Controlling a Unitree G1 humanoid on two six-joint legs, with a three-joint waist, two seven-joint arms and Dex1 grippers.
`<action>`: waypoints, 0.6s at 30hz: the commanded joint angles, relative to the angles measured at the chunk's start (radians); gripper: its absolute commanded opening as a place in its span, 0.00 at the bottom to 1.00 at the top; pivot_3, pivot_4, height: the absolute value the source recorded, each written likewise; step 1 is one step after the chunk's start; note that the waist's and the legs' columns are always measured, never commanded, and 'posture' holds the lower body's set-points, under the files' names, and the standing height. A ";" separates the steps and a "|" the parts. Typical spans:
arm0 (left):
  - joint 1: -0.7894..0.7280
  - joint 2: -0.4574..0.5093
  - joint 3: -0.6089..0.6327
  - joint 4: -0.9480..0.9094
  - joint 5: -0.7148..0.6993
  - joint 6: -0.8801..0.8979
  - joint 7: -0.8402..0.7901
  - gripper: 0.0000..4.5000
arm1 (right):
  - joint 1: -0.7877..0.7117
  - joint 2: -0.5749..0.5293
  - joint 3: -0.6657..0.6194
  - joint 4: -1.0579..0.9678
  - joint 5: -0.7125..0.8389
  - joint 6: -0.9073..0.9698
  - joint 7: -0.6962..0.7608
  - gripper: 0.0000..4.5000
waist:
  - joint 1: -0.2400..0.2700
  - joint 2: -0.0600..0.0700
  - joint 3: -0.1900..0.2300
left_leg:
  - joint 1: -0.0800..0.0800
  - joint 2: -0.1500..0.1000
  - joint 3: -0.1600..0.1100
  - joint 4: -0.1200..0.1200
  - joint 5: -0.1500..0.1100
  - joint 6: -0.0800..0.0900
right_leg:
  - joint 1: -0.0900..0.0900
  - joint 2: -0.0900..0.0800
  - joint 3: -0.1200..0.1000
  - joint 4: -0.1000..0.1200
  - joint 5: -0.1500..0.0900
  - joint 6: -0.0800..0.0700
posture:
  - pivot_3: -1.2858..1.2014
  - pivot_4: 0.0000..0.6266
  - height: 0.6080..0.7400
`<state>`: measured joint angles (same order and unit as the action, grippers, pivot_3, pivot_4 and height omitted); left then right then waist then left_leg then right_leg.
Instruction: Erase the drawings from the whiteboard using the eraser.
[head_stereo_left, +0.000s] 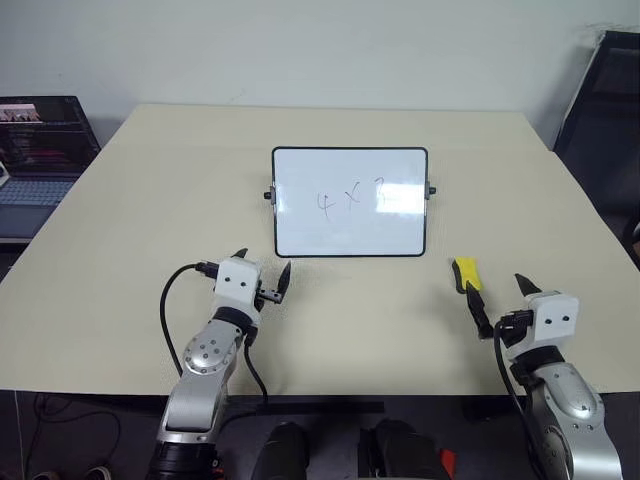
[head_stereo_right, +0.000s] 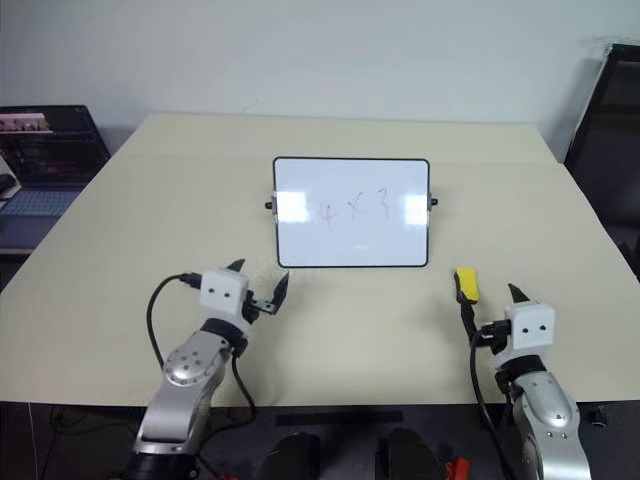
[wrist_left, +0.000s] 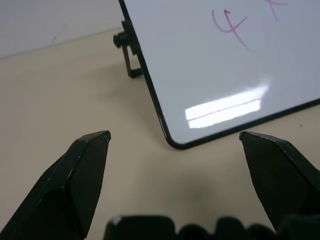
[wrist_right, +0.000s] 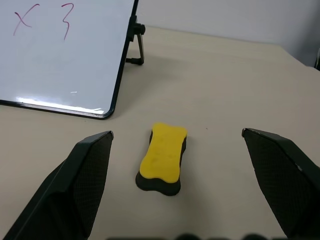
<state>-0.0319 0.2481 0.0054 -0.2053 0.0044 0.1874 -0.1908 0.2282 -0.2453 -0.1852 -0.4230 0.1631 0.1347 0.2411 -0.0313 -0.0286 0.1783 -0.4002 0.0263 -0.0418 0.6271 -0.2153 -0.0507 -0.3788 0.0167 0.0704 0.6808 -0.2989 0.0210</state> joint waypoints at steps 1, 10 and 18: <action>-0.014 -0.008 -0.011 -0.025 0.016 -0.015 0.008 1.00 | -0.017 -0.011 -0.013 -0.044 0.025 0.032 0.001 1.00 | 0.000 0.000 0.000 | 0.000 0.000 0.000 0.000 0.000 0.000 | 0.000 0.000 0.000 0.000 0.000 0.000 | 0.52 0.24 1.00; 0.023 0.023 0.011 -0.056 -0.005 -0.004 -0.038 1.00 | 0.056 -0.008 -0.025 -0.161 0.028 0.059 -0.019 1.00 | -0.001 0.000 0.000 | 0.000 0.000 0.000 -0.001 0.000 0.000 | 0.000 0.000 0.000 0.000 0.000 0.000 | 0.52 0.24 1.00; 0.035 0.097 0.067 -0.194 -0.124 0.077 -0.155 1.00 | 0.064 0.027 0.013 -0.288 0.016 0.225 -0.096 1.00 | 0.001 0.000 0.000 | 0.000 0.001 0.000 0.000 0.000 0.000 | 0.000 0.000 0.000 0.000 0.000 0.000 | 0.52 0.24 1.00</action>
<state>0.0209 0.3348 0.0605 -0.3382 -0.0837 0.2553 -0.3135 0.3012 -0.2218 -0.1721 -0.6511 0.1775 0.3248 0.1661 -0.0307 -0.0287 0.1781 -0.4002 0.0270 -0.0420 0.6268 -0.2154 -0.0508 -0.3790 0.0165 0.0702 0.6807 -0.2993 0.0204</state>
